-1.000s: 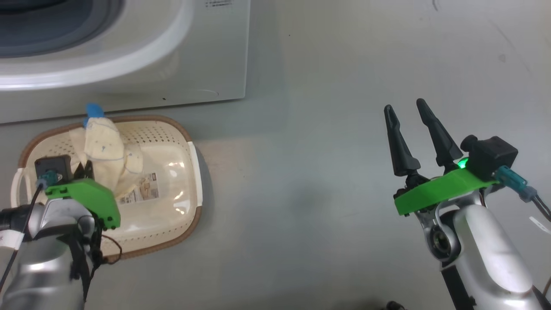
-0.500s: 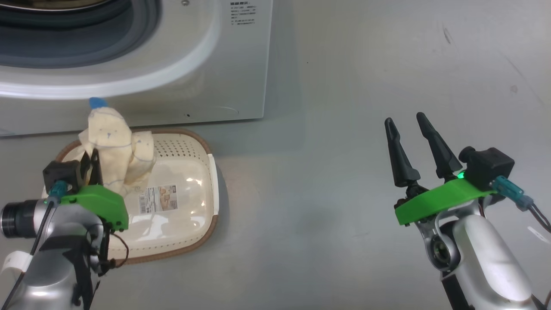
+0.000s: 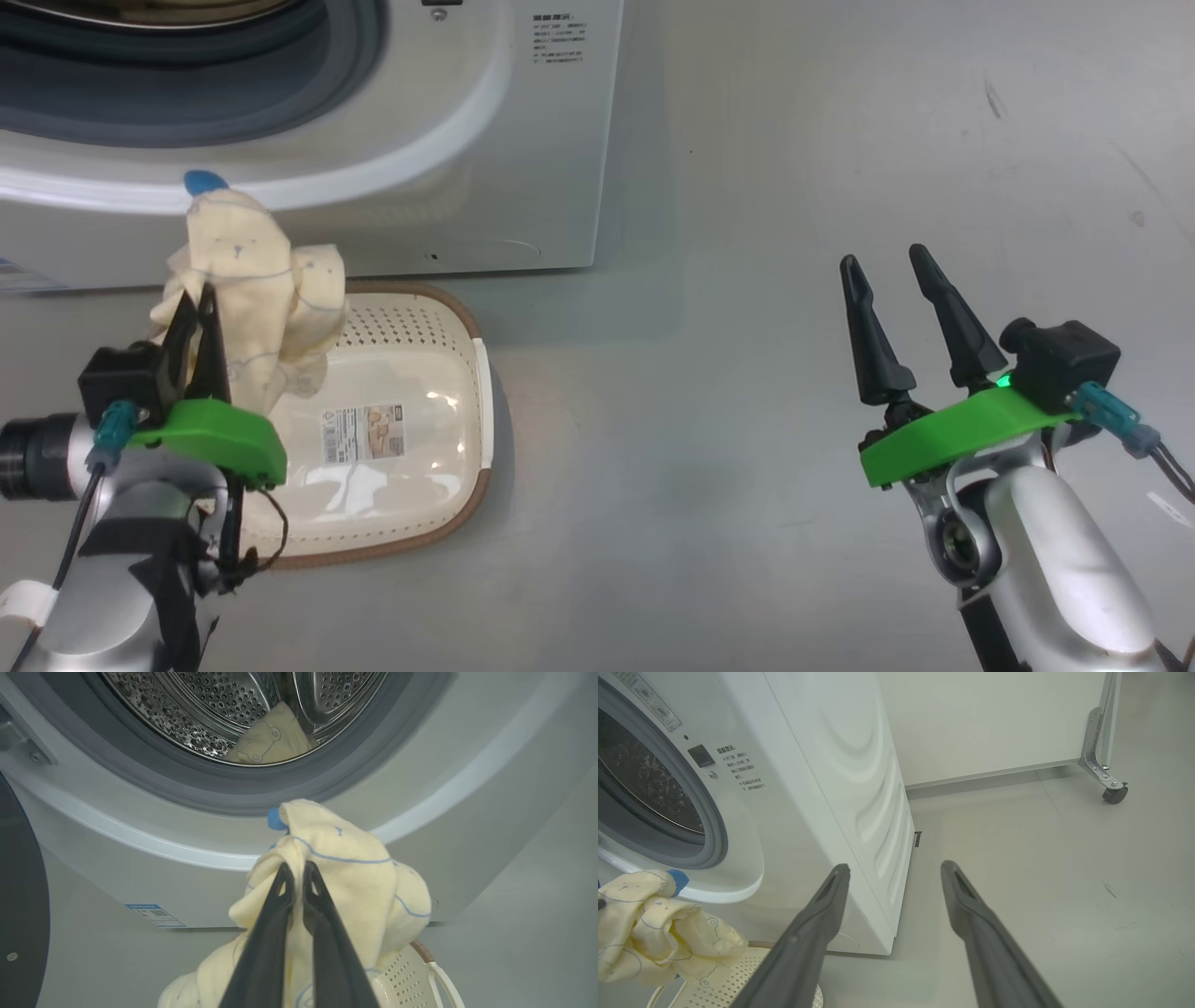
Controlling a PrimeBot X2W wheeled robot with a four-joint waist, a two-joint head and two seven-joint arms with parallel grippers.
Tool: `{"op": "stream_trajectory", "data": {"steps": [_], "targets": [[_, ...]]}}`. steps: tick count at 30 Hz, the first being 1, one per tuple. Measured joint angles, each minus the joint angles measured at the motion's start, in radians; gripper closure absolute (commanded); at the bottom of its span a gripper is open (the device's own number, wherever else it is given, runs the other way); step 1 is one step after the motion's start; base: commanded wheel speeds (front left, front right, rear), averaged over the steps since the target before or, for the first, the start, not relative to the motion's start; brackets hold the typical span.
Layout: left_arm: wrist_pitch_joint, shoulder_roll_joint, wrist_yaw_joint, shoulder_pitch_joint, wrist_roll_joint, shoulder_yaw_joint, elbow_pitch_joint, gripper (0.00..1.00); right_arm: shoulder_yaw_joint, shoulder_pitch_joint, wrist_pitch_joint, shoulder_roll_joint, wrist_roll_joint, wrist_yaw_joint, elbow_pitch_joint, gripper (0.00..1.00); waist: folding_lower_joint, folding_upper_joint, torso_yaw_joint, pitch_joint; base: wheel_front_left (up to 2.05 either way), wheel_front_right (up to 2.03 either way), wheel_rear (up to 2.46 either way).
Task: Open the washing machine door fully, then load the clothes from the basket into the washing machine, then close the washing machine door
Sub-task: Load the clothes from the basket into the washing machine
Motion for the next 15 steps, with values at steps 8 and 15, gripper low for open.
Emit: {"op": "stream_trajectory", "data": {"steps": [8, 15], "targets": [[0.000, 0.021, 0.015, 0.035, 0.046, 0.076, -0.190, 1.00, 0.000, 0.000, 0.000, 0.000, 0.000, 0.000, 0.000, 0.00, -0.0001, 0.0000, -0.006, 0.003, 0.00, 0.00, 0.00], [0.000, 0.026, 0.014, 0.039, 0.034, 0.169, -0.297, 1.00, 0.000, 0.000, 0.000, 0.000, 0.000, 0.000, 0.000, 0.00, 0.0000, 0.0000, -0.016, 0.018, 0.00, 0.00, 0.00]]}}
